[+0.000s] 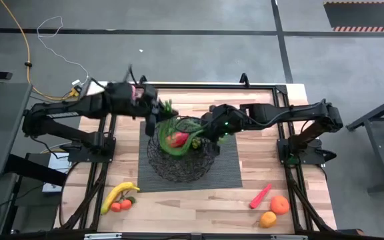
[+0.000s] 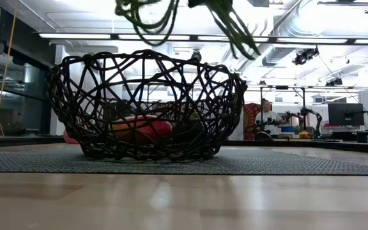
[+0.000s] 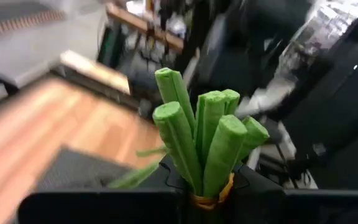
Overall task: Build produce basket
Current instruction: Put the green beans into the black mesh basket
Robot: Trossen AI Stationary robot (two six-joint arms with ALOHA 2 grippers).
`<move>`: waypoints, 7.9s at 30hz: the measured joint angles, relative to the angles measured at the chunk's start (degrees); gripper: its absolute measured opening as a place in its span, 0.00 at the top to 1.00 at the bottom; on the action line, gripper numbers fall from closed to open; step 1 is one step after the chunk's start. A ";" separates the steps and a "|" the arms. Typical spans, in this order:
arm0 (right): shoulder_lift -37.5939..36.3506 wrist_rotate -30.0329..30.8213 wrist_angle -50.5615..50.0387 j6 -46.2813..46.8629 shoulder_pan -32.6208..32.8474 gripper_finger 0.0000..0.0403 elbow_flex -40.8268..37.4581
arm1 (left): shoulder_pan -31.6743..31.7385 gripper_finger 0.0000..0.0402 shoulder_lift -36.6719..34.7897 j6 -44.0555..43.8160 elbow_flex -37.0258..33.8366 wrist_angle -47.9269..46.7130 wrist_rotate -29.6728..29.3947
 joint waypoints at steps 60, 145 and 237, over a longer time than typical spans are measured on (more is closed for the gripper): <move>21.50 -21.61 0.76 -6.43 -6.29 1.00 1.37 | -5.47 0.95 9.68 -21.74 -26.14 0.94 -1.75; 17.58 -21.68 -14.99 -2.55 -6.21 1.00 1.46 | -5.62 0.45 2.87 17.30 -5.15 -22.79 -13.38; 18.11 -35.09 -16.65 11.64 1.47 1.00 1.42 | -5.92 1.00 11.05 4.03 -20.88 -17.82 0.54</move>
